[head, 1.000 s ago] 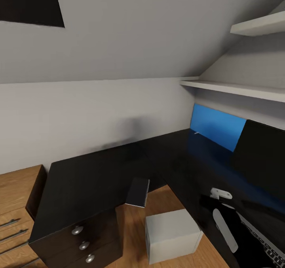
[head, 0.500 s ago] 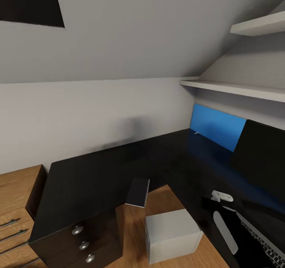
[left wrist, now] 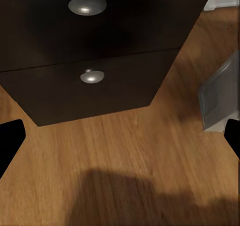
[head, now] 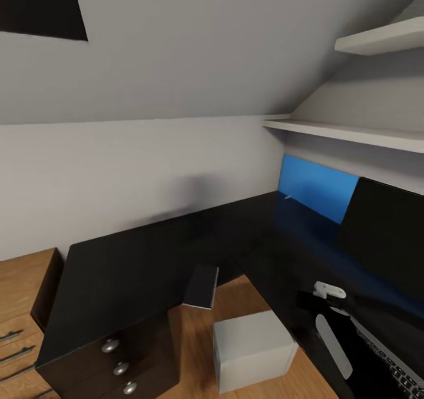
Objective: In the bedroom, organize the workspace by keeping the computer under the desk, ensuring the monitor is on the desk, placing the keyboard on the desk next to the monitor, placing the mouse on the desk next to the keyboard, moving the folder from the swivel chair onto the desk next to the mouse, stacking the notebook on top of the folder with the pen on top of the notebook, and positioning the swivel chair next to the desk.
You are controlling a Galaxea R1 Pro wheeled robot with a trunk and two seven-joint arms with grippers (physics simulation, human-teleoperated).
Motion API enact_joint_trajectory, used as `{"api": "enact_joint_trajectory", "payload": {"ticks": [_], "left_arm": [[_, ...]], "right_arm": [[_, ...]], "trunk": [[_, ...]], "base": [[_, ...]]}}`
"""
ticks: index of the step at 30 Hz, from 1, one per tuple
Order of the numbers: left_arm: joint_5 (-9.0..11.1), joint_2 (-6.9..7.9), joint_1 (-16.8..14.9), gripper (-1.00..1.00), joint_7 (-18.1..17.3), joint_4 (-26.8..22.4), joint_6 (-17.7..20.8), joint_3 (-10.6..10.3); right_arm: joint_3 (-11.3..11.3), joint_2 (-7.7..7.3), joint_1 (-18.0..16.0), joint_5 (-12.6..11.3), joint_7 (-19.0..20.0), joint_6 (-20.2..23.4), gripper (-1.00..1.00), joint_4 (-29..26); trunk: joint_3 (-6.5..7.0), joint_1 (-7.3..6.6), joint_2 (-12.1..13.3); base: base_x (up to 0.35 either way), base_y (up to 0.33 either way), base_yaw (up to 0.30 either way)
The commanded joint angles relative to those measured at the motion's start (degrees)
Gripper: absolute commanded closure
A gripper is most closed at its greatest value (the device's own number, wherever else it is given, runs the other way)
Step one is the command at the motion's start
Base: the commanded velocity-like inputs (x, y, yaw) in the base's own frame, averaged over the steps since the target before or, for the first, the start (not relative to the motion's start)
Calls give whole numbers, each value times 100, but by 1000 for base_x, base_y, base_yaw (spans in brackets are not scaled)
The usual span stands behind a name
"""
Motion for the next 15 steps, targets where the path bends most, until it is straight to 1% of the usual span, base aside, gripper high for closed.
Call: {"api": "enact_joint_trajectory", "payload": {"ticks": [1,4,6,9,12,15], "left_arm": [[-53,-2,-1,-100,-14,-3,-15,49],[-53,-2,-3,-100,-14,-3,-16,47],[-53,-2,-3,-100,-14,-3,-17,49],[-53,-2,-2,-100,-14,-3,-17,48],[-53,-2,-1,-100,-14,-3,-17,46],[-53,-2,-3,-100,-14,-3,-17,49]], "right_arm": [[20,-6,-5,-59,-43,10,100,-6],[22,-7,-5,-59,-38,10,100,-6],[26,-7,-5,-59,-36,10,100,-1],[69,-6,-5,-58,-35,9,100,5],[209,-10,-5,-58,-34,-32,100,13],[279,-13,-5,-59,-34,-210,100,18]], "trunk": [[-5,0,-5],[-2,0,-5],[-1,0,-5],[-1,0,-5],[0,0,-5],[0,0,-5]], "base": [[0,0,-220],[0,0,-203],[0,0,-95],[0,0,-39],[0,0,-13],[0,0,-4]]}}
